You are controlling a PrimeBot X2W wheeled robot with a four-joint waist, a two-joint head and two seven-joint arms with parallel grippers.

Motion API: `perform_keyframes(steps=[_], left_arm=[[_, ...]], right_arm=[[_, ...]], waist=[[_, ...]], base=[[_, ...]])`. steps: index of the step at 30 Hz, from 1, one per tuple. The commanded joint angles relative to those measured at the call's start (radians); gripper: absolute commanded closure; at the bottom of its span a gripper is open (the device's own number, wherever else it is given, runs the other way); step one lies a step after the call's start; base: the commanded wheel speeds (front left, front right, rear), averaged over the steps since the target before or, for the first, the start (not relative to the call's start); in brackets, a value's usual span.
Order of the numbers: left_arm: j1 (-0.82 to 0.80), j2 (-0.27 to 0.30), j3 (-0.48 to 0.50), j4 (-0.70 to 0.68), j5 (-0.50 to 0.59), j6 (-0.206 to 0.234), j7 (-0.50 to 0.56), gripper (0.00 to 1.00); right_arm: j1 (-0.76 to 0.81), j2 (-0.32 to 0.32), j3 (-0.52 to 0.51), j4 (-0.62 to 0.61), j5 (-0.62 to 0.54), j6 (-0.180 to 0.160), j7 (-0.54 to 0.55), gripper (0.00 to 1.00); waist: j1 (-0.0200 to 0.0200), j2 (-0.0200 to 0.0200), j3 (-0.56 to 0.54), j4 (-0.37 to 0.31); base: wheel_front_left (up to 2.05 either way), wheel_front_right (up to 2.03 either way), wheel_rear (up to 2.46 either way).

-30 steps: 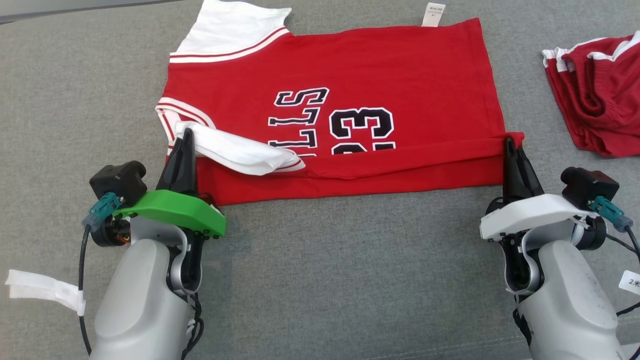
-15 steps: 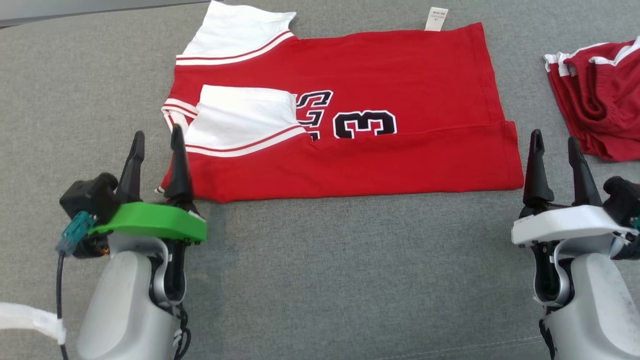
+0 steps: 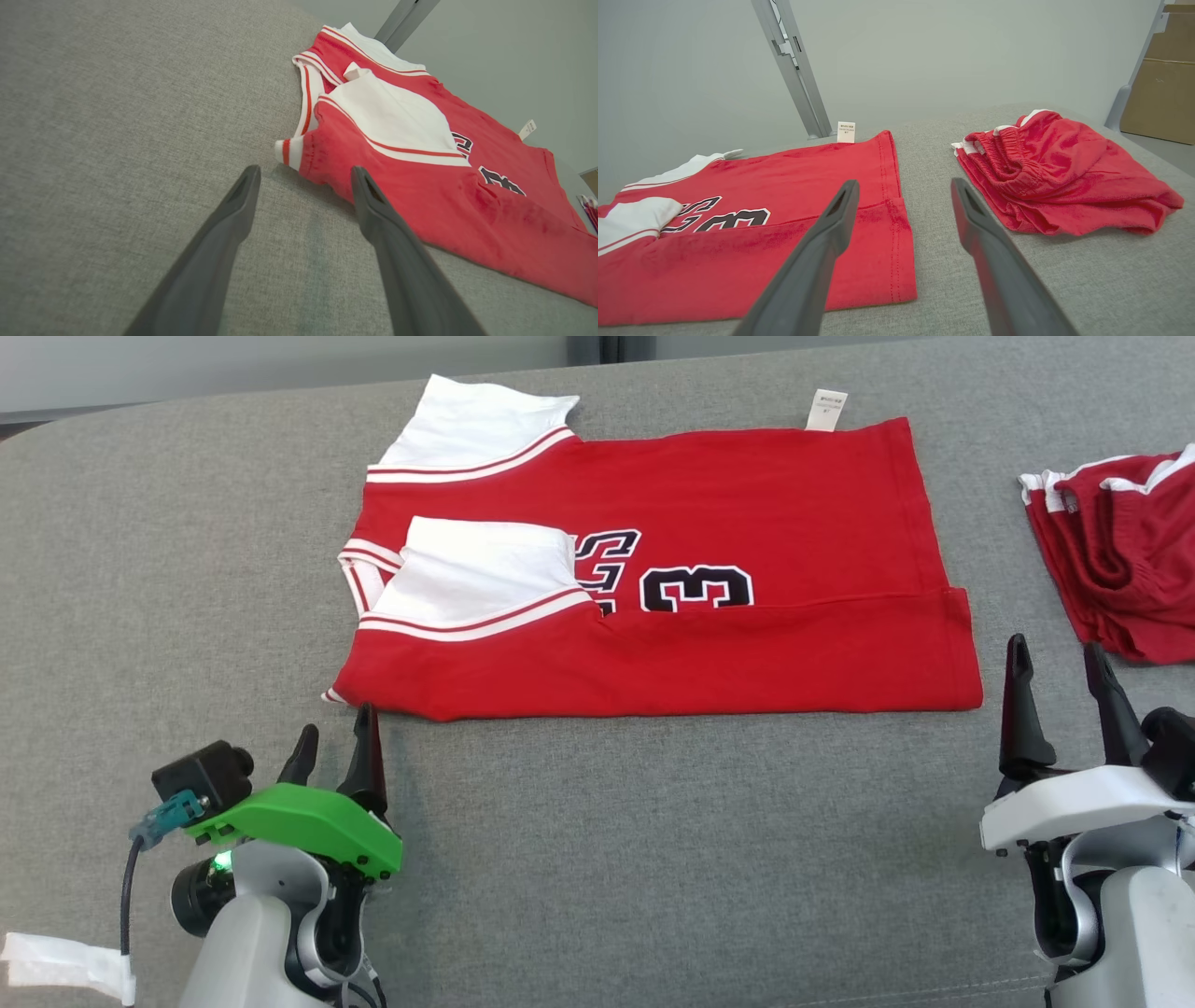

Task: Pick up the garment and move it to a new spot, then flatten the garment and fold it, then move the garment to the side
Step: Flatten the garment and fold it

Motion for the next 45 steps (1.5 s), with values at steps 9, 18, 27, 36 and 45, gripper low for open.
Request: perform_keyframes(steps=[9,18,27,36,45], left_arm=[[-0.116,-0.018,-0.001,0.096,-0.053,0.047,0.033,0.0],[-0.136,-0.021,0.0,0.165,-0.069,0.057,0.015,0.94],[-0.105,-0.026,0.026,0.171,-0.139,0.024,-0.039,1.0],[-0.104,-0.029,-0.011,0.185,-0.172,-0.006,-0.08,1.0],[-0.045,-0.03,-0.025,0.068,-0.195,-0.034,-0.11,1.0]], right_arm=[[-0.012,-0.002,0.036,0.013,-0.007,-0.001,0.049,0.0],[-0.055,-0.002,0.049,0.14,0.02,-0.001,0.085,0.0],[-0.175,-0.003,0.06,0.351,0.097,-0.001,0.106,0.0],[-0.275,0.0,0.079,0.528,0.134,0.0,0.12,1.0],[-0.243,-0.019,0.043,0.407,0.181,-0.001,0.126,1.0]], waist=[[0.0,-0.0001,0.027,-0.028],[0.0,-0.0001,0.035,-0.03],[0.0,-0.0001,0.038,-0.012],[0.0,-0.0001,0.019,0.011],[0.0,-0.0001,-0.039,0.019]], base=[[0.0,0.0,0.0],[0.0,0.0,0.0],[0.0,0.0,0.0],[0.0,0.0,0.0],[0.0,0.0,0.0]])
